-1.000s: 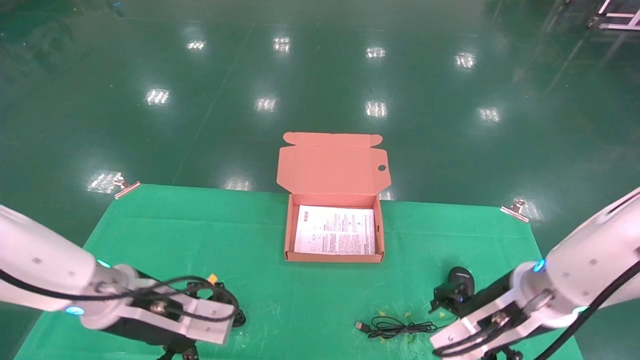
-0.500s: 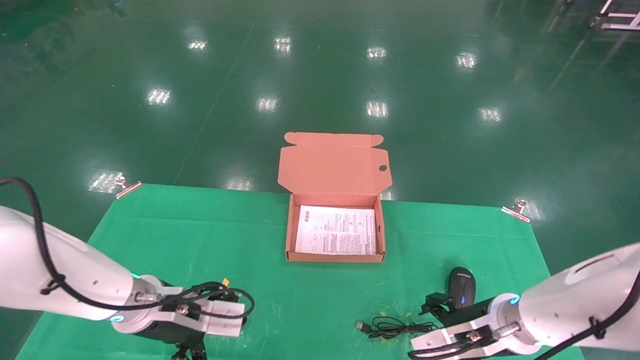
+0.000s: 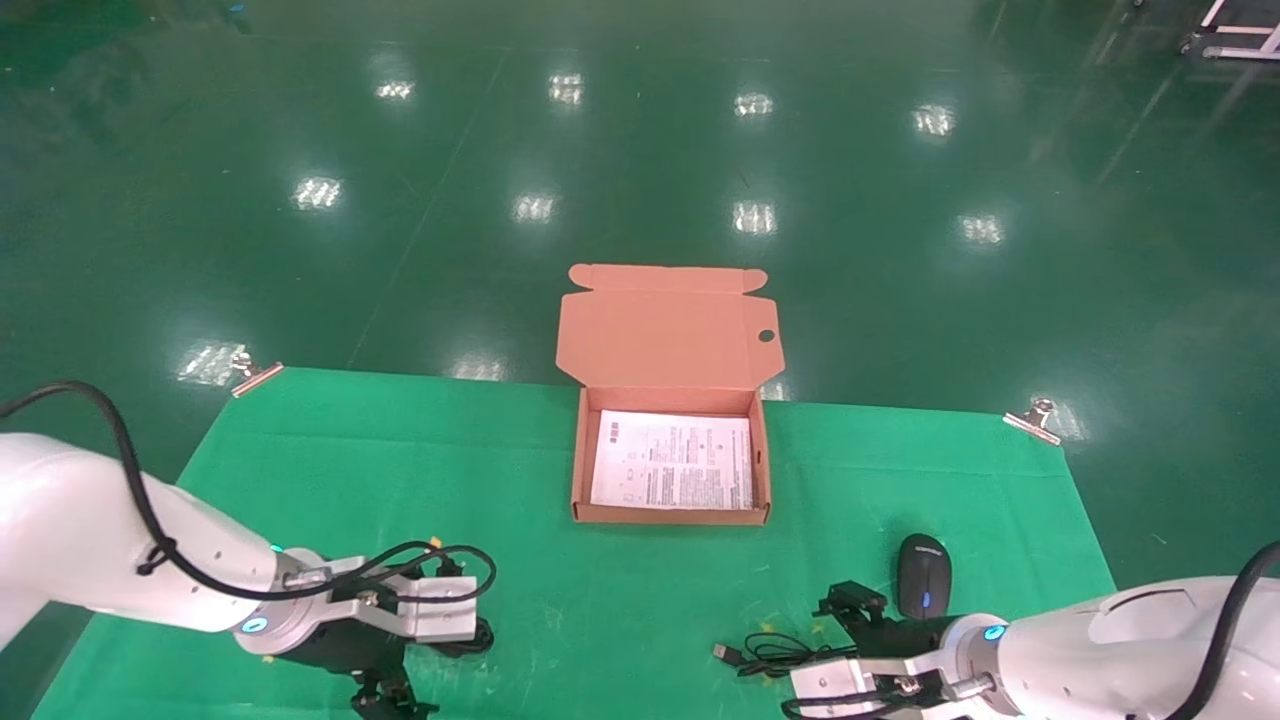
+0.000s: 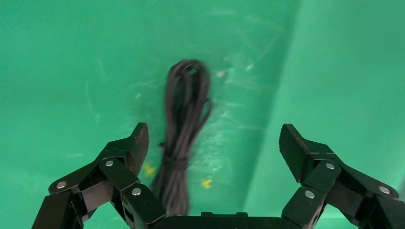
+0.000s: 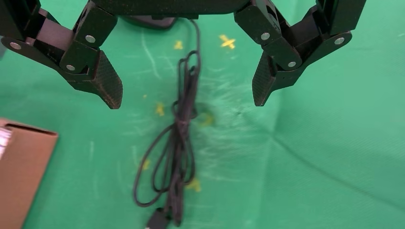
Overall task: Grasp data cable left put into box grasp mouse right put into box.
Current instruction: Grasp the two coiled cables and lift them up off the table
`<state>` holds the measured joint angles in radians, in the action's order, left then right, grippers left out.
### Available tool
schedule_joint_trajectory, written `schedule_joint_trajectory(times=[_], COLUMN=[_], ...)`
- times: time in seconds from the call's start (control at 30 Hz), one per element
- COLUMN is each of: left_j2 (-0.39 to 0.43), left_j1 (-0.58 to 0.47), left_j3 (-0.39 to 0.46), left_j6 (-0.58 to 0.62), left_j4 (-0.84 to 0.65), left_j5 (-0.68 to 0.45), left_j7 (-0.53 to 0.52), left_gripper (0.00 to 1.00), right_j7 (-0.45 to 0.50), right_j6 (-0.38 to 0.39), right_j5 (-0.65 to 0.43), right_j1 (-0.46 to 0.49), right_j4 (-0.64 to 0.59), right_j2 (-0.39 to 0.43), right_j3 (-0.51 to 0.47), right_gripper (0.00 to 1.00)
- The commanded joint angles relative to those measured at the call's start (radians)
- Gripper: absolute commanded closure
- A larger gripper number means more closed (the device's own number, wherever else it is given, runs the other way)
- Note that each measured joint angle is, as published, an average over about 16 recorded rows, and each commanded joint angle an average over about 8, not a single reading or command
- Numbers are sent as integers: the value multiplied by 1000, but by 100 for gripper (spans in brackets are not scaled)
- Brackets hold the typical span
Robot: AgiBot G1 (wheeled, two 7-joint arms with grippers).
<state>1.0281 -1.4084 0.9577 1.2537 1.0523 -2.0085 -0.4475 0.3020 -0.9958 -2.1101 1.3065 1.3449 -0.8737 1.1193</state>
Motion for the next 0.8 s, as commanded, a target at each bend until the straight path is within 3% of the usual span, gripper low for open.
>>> schedule_joint_trajectory(times=[0.03,0.27,0.3,0.53,0.57,0.8], left_j2=[6,23,25,30,29,26], left_j1=[4,9,9,11,12,14], left_j3=[0,6,7,13,13,10], left_j6=[-20,-69,-74,-95,-98,-105], left_j4=[-26,-90,-98,-135,-140,-158], left_j5=[-10,-39,-43,-58,-59,-57], left_j7=[2,24,28,47,48,51], left_gripper=[0,0,5,92,100,100], right_j7=[14,46,51,84,87,93], right_j6=[16,37,40,61,63,69], right_j5=[-15,-56,-63,-101,-104,-112], right_j1=[-10,-27,-29,-45,-47,-52], right_j4=[-2,-15,-17,-28,-29,-28], right_j2=[-6,-24,-26,-38,-39,-40], right_j3=[0,4,4,4,4,4], right_gripper=[0,0,0,88,100,100])
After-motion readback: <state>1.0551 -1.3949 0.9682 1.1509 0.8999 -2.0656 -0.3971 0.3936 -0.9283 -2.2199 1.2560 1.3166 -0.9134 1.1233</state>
